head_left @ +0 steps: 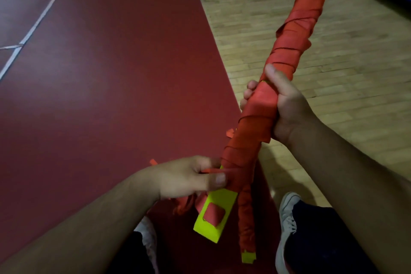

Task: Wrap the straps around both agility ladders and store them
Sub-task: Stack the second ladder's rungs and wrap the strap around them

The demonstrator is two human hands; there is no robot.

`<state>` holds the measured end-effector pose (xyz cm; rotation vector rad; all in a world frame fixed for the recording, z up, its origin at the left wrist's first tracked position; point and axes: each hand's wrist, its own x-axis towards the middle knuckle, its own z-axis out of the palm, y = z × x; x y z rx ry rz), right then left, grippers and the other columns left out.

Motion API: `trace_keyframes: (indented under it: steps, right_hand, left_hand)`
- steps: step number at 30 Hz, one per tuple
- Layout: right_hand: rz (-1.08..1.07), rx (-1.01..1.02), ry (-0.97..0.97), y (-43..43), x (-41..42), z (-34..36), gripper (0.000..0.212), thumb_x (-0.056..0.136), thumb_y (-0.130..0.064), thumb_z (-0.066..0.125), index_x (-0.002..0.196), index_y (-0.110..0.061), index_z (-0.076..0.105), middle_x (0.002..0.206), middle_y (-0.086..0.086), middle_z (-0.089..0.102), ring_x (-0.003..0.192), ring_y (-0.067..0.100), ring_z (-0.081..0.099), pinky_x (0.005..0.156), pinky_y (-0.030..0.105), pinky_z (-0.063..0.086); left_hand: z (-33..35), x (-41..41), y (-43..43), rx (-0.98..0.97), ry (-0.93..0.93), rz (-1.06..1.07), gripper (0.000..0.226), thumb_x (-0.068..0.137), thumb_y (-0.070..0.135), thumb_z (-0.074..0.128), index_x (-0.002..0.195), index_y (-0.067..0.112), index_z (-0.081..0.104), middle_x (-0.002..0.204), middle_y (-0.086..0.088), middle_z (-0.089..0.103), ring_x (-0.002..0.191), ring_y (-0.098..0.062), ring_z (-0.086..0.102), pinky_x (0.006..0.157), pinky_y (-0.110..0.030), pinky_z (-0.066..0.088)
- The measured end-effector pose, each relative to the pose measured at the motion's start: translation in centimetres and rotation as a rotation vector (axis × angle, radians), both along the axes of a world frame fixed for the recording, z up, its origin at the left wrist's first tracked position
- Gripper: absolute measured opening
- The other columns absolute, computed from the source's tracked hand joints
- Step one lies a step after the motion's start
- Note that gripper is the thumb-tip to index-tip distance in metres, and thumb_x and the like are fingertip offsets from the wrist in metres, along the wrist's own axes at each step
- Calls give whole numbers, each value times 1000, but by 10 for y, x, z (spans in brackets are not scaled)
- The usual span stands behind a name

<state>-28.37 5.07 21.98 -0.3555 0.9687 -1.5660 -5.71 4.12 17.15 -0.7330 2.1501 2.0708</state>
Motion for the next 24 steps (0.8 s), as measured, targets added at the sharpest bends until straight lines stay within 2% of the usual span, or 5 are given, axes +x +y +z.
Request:
trace_keyframes:
  steps: [4, 10, 15, 20, 24]
  right_hand:
    - [-38, 102, 191, -2, -5, 0, 41, 74, -46, 75, 94, -13, 61, 83, 8, 70, 75, 23, 69, 72, 42, 62]
    - [-139, 391, 497, -5, 15, -22, 115, 27, -69, 92, 121, -13, 58, 114, 12, 66, 87, 27, 72, 73, 52, 61]
    - [-168, 387, 472, -13, 1, -25, 81, 41, -32, 85, 115, -8, 60, 88, 9, 65, 70, 27, 67, 64, 47, 59]
    - [-199, 311, 486, -13, -14, -24, 59, 58, -23, 79, 113, -10, 59, 87, 8, 62, 66, 21, 62, 53, 32, 51]
    - [-98, 214, 479, -10, -20, -20, 45, 63, -20, 77, 104, -9, 61, 83, 9, 60, 69, 25, 58, 64, 41, 54]
  left_hand:
    - [1, -10, 9, 37, 83, 179, 9, 88, 24, 72, 88, 15, 69, 79, 2, 71, 73, -9, 64, 68, -27, 52]
    - [-2, -15, 7, -831, -135, 210, 32, 81, 54, 69, 78, 23, 60, 67, 5, 63, 60, -7, 56, 57, -32, 44]
    - [6, -1, -10, -432, -69, 54, 52, 69, 54, 71, 110, 23, 61, 84, 10, 64, 74, -1, 58, 68, -28, 50]
    - [9, 26, -38, -291, -62, 71, 23, 75, 33, 79, 93, 22, 70, 79, -9, 67, 72, -10, 61, 67, -31, 50]
    - [15, 47, -58, -259, -125, 118, 11, 76, 33, 80, 83, 28, 73, 68, 7, 64, 62, -2, 54, 58, -19, 42]
